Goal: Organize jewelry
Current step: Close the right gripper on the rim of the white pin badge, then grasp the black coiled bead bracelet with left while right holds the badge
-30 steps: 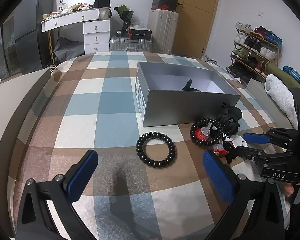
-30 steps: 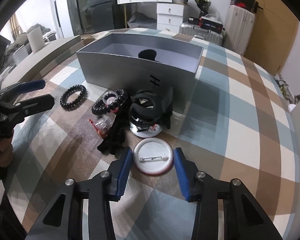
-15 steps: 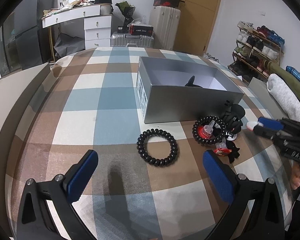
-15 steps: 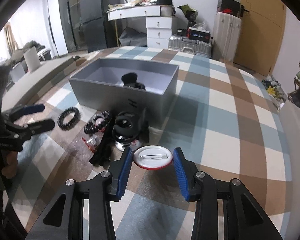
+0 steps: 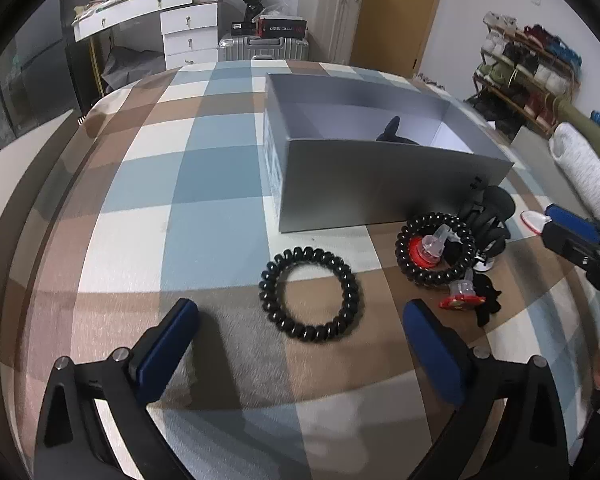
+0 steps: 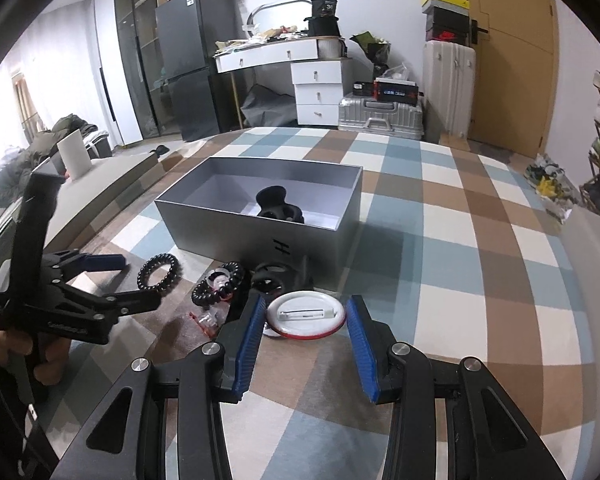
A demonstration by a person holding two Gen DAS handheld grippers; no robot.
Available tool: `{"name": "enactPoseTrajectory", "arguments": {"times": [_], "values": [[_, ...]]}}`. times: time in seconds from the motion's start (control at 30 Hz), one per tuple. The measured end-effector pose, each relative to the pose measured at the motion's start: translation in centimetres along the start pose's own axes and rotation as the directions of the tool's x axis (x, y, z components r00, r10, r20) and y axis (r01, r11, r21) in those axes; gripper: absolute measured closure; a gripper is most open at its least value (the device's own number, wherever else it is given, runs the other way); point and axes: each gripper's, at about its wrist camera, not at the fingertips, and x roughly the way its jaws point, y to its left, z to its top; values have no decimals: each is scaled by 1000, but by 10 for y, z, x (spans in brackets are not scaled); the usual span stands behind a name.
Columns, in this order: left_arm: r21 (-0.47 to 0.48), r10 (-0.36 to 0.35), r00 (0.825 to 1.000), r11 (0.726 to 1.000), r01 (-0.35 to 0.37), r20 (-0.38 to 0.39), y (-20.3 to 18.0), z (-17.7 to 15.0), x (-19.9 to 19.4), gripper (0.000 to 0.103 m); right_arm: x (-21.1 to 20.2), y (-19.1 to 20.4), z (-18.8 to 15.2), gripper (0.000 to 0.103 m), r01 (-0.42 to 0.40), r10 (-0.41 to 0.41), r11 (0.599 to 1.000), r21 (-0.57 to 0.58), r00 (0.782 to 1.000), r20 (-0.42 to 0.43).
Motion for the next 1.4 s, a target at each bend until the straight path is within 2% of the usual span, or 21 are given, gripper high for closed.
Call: {"name": "enactPoseTrajectory", "arguments": {"times": [0.17,0.3,0.37,0.5,0.53,0.7,1.13,1.27,1.37,1.4], "values": [[44,45,999,998,-45,-13,-7,-4,0,7,-1,-1,1,62,-1,1,1000,3,1000,4],[42,84,996,996,-84,-1,-6,-3,-2,23,-2,-2,1,62,-3,3,1000,7,1000,9],[47,80,997,996,-80,7,-5,-3,-3,33,-3,-1,1,62,-6,6,1000,6,1000,10],[67,67,998,995,-68,20,-6,-4,-8,70,-7,-1,2,62,-9,9,1000,7,1000,18],[71,59,998,996,-61,24,-6,-5,-9,75,-7,-1,2,62,-7,7,1000,7,1000,21],[63,41,998,997,-43,38,-4,-5,-10,79,-8,0,3,62,-11,11,1000,6,1000,26],[67,14,997,998,-19,80,-5,2,-18,79,-10,3,4,62,-21,21,1000,2,999,37],[68,10,998,998,-14,59,-4,-1,-13,79,-10,3,4,62,-19,19,1000,1,999,38],[54,1,999,999,-3,39,-2,-2,-11,71,-9,3,4,62,-21,21,1000,0,999,35],[45,-2,999,999,0,38,0,-2,-12,65,-9,3,4,62,-23,23,1000,-1,999,35]]}}
